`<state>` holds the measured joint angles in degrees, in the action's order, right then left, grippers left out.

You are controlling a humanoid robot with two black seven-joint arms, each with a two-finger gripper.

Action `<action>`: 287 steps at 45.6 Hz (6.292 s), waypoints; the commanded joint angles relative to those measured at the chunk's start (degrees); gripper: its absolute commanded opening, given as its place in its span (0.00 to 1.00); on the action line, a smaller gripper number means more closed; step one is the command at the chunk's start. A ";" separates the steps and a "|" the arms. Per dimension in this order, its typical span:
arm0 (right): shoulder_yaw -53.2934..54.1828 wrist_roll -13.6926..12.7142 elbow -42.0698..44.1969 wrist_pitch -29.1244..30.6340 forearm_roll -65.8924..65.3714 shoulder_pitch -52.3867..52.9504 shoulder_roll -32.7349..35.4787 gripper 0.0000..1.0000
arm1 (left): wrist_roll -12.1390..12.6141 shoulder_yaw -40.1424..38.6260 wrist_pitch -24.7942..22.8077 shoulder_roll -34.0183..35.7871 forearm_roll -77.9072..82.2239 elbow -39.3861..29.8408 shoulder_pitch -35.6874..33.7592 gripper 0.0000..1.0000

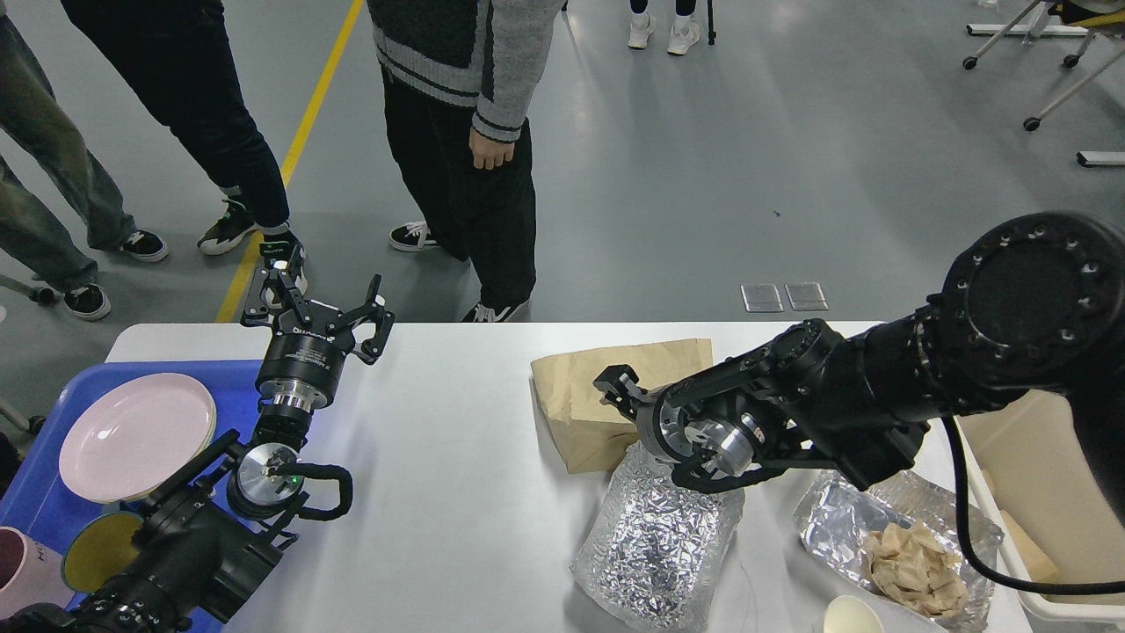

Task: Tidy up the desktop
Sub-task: 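Close the right gripper on the brown paper bag's top edge, then lift the paper bag and carry it into the beige bin, then release the bag and bring the right gripper back down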

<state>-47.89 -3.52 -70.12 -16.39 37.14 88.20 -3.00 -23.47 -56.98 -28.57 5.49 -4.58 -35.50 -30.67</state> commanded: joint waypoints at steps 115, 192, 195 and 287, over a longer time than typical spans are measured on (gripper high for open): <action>-12.58 0.45 -26.21 46.01 -29.67 48.39 22.95 0.00 | 0.00 -0.06 0.01 0.05 -0.08 0.08 0.00 0.96; 25.30 0.53 68.54 6.11 -37.58 -54.98 30.51 1.00 | 0.00 -0.06 0.01 -0.04 -0.08 0.08 0.00 0.96; 25.30 0.53 68.54 6.11 -37.58 -54.71 30.51 1.00 | 0.00 0.03 0.01 -0.04 -0.08 0.08 0.00 0.96; -11.79 -2.72 -13.56 27.92 -42.86 12.45 40.36 1.00 | 0.00 -0.06 0.01 -0.04 -0.08 0.08 0.00 0.96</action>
<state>-60.06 -6.34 -86.63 18.18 -5.72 106.61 37.64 -23.47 -57.01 -28.57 5.46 -4.65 -35.42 -30.68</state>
